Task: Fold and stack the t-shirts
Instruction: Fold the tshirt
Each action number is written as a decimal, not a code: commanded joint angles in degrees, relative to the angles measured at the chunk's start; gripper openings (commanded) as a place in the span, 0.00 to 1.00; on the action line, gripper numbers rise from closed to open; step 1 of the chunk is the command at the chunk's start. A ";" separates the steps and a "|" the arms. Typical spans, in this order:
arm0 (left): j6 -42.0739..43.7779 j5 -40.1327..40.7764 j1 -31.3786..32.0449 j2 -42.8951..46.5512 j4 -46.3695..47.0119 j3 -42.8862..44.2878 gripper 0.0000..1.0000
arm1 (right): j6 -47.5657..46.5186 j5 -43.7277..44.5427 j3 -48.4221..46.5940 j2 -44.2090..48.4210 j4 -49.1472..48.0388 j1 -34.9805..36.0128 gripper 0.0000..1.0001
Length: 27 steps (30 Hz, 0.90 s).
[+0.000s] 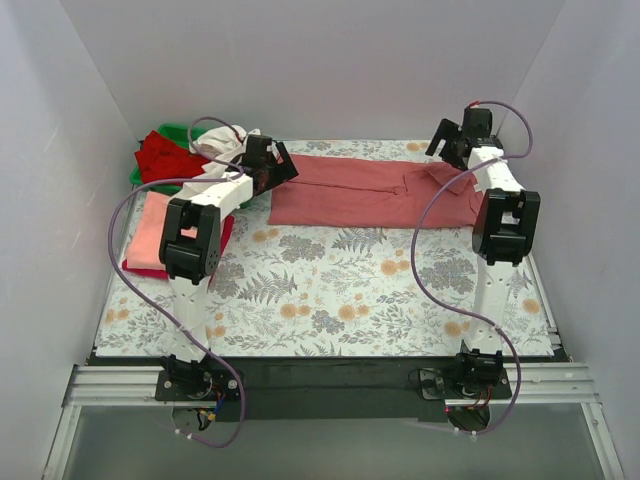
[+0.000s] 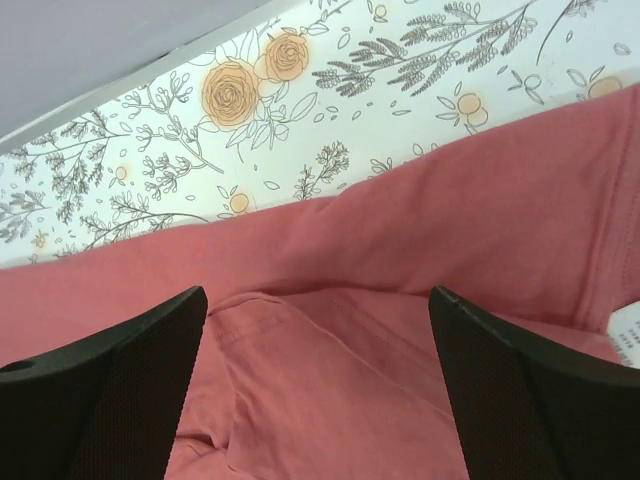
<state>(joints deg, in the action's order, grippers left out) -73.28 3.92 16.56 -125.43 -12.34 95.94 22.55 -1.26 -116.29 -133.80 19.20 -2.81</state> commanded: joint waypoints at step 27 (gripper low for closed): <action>-0.99 -11.40 2.69 3.52 6.63 -13.41 0.94 | -2.77 -4.46 9.34 3.02 -2.76 0.96 0.98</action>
<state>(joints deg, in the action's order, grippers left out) -74.81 -9.52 19.62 -121.67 -5.63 83.53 18.63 -7.11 -101.89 -129.86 17.98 -1.13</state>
